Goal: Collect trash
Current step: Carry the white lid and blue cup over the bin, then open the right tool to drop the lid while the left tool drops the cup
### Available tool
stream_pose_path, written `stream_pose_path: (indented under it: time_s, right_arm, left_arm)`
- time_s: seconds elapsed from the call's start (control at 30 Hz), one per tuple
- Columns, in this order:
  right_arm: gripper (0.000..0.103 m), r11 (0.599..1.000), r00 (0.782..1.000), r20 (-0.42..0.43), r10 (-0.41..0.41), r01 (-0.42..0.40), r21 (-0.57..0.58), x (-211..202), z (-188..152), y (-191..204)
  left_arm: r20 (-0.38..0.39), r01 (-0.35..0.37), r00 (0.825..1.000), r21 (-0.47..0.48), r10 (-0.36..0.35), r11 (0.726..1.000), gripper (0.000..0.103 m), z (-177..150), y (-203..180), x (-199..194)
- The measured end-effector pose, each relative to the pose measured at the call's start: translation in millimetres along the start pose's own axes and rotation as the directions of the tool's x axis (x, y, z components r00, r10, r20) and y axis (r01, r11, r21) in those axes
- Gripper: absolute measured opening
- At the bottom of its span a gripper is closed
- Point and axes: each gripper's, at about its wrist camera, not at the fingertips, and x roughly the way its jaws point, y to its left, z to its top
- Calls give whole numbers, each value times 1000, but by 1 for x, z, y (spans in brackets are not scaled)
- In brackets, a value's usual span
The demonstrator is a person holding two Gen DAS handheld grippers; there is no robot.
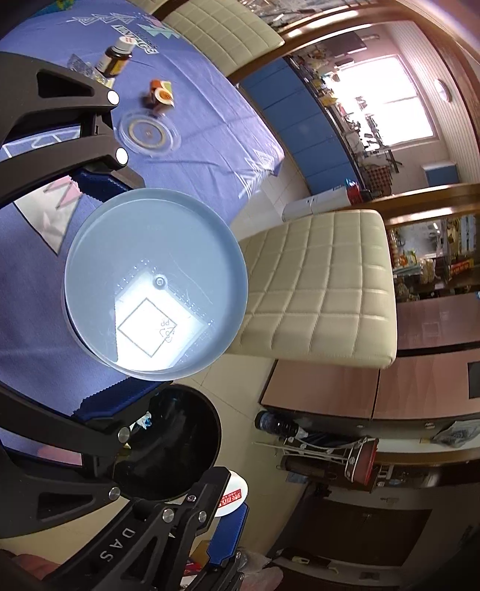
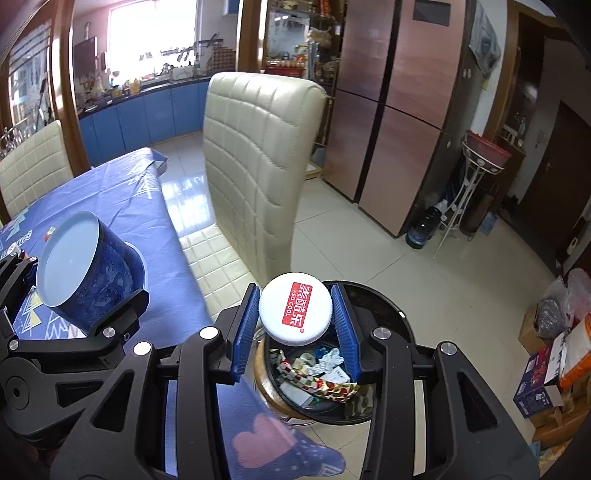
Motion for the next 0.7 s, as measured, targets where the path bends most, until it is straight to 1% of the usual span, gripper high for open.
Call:
stream_pose_path:
  time_s: [0.13, 0.37, 0.7]
  right_arm:
    - [42, 999, 1000, -4, -26, 26, 35, 8, 5, -21]
    - [42, 996, 998, -14, -67, 68, 65, 17, 7, -43]
    - [43, 987, 993, -41, -109, 113, 117, 30, 7, -70]
  left_arm:
    - [3, 23, 1000, 22, -24, 999, 79, 9, -14, 8]
    - [2, 64, 998, 49, -64, 997, 79, 22, -36, 22]
    - [-3, 92, 996, 79, -92, 993, 79, 32, -57, 33]
